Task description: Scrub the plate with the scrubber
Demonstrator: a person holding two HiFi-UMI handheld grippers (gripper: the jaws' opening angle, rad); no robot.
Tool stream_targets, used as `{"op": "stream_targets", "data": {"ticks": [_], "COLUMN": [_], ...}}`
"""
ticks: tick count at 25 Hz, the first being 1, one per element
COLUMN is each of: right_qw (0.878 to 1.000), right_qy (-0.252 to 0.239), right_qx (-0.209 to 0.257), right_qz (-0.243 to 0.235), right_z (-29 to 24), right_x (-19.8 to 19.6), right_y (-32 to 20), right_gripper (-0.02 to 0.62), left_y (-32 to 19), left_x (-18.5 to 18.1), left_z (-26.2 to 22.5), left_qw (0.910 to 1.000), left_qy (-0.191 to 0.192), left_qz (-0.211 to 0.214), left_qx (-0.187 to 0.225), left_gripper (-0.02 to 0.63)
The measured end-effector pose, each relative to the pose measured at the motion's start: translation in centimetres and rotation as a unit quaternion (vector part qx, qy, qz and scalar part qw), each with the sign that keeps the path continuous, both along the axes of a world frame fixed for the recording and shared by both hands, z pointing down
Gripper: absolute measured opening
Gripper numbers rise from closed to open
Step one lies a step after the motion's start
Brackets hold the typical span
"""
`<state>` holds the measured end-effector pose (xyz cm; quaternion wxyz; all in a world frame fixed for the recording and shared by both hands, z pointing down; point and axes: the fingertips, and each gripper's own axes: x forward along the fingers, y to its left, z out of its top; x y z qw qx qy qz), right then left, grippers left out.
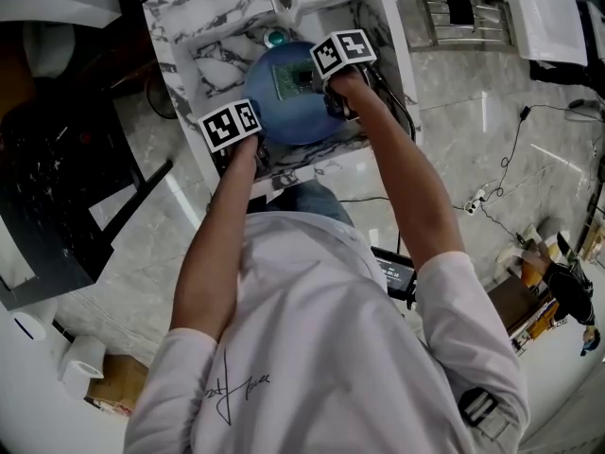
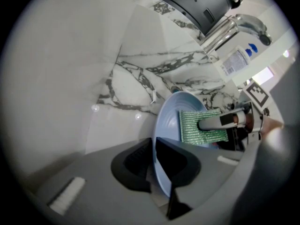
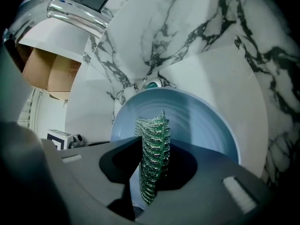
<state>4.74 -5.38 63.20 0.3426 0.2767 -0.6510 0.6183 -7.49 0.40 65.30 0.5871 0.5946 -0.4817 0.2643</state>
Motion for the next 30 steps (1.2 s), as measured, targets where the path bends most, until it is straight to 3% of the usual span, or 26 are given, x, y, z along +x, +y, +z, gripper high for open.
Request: {"op": "stream_targets", "data": {"ticks": [12,30], "right_qw": [1.000,0.994], "right_qy": [0.022,0.105], "right_qx": [0.009,0.035], "right_qz": [0.006,-0.005], "right_z": [-0.1,-0.4], "right_x": [1.8,5.6], "right_y": [-0.3,-0.9], "right_gripper": [0.069,0.069], "left_y": [0.0,0.0], "left_x": [-0.1,-0.1], "left_z": [0.0,0.0], "left_qw": [1.0000,1.0000], "left_qy": [-0.001,-0.002], "left_qz": [0.000,0.001], "left_qx": [0.000,0.001], "left_gripper": [0.083,0.083]}}
